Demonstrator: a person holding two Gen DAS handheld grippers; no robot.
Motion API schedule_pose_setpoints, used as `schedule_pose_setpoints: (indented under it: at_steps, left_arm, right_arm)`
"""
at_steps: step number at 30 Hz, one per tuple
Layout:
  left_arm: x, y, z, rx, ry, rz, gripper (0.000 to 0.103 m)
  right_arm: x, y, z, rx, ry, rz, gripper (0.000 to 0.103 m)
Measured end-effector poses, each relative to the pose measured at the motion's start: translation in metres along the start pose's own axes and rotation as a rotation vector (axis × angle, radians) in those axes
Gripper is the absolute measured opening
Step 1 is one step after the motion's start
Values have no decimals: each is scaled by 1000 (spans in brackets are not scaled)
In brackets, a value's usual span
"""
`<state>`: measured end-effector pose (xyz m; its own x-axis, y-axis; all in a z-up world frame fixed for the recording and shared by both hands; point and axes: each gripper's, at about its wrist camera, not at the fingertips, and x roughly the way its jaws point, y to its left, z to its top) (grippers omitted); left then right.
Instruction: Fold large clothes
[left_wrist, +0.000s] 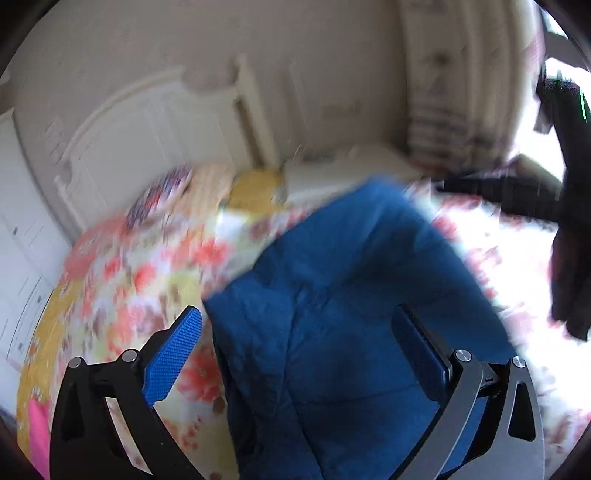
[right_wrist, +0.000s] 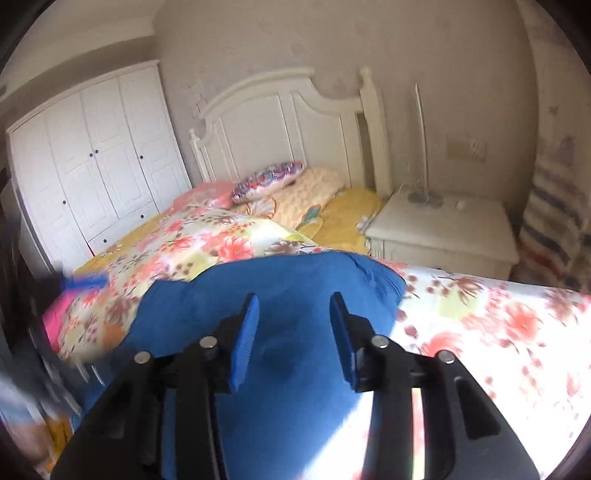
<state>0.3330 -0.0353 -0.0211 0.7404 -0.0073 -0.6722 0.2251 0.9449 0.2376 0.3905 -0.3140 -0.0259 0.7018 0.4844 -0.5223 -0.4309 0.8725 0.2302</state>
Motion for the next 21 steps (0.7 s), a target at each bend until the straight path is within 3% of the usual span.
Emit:
schedule_pose_setpoints:
  at_steps: [1,4,8,10,13,15,21]
  left_arm:
    - [24,5,-11,-25,25,6,99]
    - [40,31,-33,-195,-31,-95,99]
    - [41,28,-34,-186,-41,-56,99]
    - [46,32,-35,-208,-30,-73,99]
    - [53,49,-44,-294,-15,-187,99]
    - [57,55,-46,-324,-11,-220,99]
    - [58,55,-47,-324,-18,-209,99]
  right_arm:
    - [13,0,7,-13,21,-4,39]
    - [69,11,25,-100,137,-42,39]
    - [142,19,4,-157,312,-109,50]
    - [152,22,6,-158,328,-128,51]
    - [161,41,8,-272,397,-206,51]
    - [166,47,7,-293,403,-231,51]
    - [169,45,2,-305,382,-258,51]
